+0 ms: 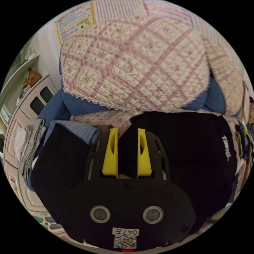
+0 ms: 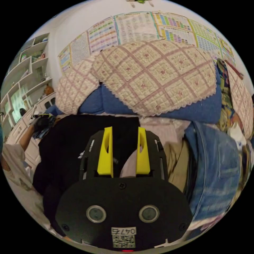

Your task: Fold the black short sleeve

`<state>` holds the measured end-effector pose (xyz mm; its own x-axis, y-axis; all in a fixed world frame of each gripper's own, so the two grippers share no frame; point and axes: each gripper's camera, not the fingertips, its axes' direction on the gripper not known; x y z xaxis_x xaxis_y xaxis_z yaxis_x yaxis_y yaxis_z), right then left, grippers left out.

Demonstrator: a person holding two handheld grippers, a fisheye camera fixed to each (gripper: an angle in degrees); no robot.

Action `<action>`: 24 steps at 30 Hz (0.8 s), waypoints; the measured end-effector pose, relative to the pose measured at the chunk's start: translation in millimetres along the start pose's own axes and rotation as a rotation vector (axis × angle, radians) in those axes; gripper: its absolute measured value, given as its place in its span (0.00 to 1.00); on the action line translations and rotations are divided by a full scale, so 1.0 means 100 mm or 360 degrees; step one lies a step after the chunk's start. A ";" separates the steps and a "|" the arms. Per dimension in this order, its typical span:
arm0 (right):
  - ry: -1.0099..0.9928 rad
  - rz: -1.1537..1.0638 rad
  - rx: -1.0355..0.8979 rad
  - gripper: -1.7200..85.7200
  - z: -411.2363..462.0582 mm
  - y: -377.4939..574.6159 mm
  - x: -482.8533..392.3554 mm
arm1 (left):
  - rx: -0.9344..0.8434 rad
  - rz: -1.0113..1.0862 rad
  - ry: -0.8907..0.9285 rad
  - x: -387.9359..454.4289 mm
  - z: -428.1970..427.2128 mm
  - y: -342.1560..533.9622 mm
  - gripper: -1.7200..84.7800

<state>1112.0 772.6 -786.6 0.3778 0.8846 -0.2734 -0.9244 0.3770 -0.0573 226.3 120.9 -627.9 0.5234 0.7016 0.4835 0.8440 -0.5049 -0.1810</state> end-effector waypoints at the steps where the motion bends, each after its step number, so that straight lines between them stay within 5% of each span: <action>1: -0.0032 0.0042 -0.0013 0.13 -0.25 0.31 -0.06 | 0.0019 0.0009 0.0045 -0.01 -0.22 0.24 0.14; 5: -0.0021 0.0267 -0.0008 0.14 -0.94 1.53 -0.26 | 0.0093 -0.0038 0.0306 -0.18 -1.32 2.11 0.11; 12: -0.0219 0.0836 0.0013 0.15 -1.56 2.77 -0.27 | -0.0004 -0.0438 0.0848 -0.78 -1.77 4.36 0.11; 16: -0.0495 0.1105 0.0076 0.15 -1.84 3.16 -0.11 | -0.0013 -0.0599 0.0954 -1.03 -1.96 4.98 0.11; 24: -0.0734 0.1111 -0.0022 0.12 -2.23 3.51 -0.21 | 0.0015 -0.0895 0.1041 -1.77 -2.68 6.09 0.12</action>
<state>767.5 825.0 -1015.2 -0.3008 0.9385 0.1696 -0.9535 -0.2996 -0.0330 616.2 -445.7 -594.0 -0.1430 0.4142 0.8989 0.9599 -0.1631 0.2278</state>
